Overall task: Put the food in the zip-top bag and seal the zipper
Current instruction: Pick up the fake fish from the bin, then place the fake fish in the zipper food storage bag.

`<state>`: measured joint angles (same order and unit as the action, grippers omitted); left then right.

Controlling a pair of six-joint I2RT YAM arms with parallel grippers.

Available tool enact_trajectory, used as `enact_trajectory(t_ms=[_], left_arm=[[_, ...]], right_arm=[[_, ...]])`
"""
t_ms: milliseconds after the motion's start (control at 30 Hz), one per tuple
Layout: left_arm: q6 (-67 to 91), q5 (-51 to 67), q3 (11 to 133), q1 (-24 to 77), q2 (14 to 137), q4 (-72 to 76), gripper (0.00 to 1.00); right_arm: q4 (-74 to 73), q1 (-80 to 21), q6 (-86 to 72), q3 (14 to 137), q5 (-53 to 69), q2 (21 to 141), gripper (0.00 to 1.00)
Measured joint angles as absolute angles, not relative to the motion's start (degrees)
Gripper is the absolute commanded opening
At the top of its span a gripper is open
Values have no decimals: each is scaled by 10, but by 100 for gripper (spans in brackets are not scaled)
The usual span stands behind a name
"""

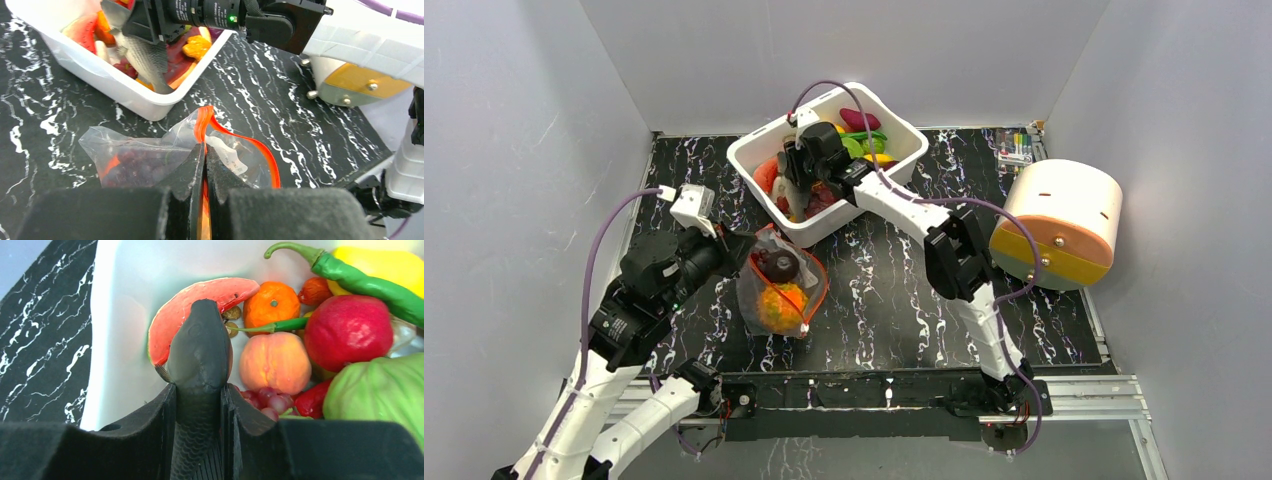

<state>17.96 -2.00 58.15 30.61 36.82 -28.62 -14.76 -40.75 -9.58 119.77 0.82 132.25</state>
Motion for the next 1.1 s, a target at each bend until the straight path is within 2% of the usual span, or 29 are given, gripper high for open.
enact_trajectory(t_ms=[367, 800, 1100], left_arm=[[226, 46, 581, 306, 391, -240, 0], [249, 30, 560, 306, 421, -220, 0], [258, 2, 554, 306, 430, -212, 0]], right_arm=[[-143, -408, -92, 1120, -18, 1221, 14], [-129, -408, -79, 1044, -53, 1119, 13], [-116, -408, -97, 924, -59, 947, 13]])
